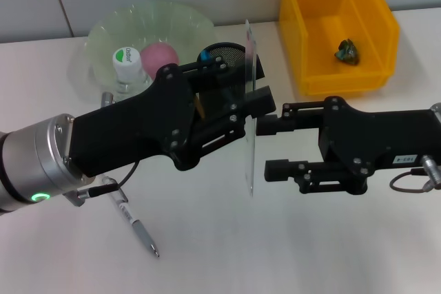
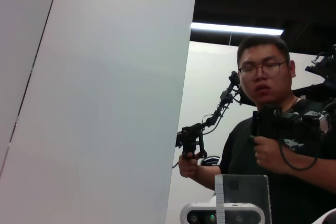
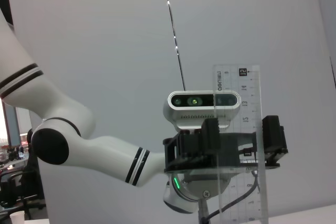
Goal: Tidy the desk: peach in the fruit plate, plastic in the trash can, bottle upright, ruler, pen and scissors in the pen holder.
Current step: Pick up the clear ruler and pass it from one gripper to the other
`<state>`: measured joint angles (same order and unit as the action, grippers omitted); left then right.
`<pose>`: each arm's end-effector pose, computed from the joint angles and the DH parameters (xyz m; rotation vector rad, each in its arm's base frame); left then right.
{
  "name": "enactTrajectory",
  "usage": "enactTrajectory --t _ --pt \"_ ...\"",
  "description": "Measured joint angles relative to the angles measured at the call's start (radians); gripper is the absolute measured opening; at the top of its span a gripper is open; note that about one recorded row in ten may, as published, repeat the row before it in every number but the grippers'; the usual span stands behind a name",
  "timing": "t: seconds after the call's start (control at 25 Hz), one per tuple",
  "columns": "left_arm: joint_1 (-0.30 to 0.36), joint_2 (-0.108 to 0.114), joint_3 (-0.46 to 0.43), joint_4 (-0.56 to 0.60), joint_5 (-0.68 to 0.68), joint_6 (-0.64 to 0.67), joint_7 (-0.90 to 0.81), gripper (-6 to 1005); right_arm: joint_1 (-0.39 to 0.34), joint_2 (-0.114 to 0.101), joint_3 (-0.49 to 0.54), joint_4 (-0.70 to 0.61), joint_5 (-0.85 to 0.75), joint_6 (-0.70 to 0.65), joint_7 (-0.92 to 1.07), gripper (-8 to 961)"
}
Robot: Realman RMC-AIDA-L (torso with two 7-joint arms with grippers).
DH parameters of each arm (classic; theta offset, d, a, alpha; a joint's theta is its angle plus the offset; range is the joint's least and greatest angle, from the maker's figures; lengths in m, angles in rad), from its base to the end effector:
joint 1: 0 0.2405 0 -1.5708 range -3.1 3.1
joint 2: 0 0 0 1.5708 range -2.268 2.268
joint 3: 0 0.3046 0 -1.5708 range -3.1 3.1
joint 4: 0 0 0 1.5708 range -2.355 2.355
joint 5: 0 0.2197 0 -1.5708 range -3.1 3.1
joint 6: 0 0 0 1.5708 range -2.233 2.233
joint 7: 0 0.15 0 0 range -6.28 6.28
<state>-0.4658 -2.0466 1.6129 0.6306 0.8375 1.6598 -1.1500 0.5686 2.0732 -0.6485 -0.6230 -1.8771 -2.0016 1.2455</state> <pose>-0.1898 0.3166 -0.0545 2.6689 0.2196 1.6234 0.2491 0.3239 -0.0072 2.8611 -0.2149 -1.2095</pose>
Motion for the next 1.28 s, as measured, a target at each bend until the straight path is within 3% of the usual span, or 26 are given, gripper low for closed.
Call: enactTrajectory --t 1.28 --pt "-0.021 -0.001 -0.004 -0.008 0.015 -0.001 -0.017 446 0.037 0.004 -0.068 0.044 -0.002 0.053 -0.011 488"
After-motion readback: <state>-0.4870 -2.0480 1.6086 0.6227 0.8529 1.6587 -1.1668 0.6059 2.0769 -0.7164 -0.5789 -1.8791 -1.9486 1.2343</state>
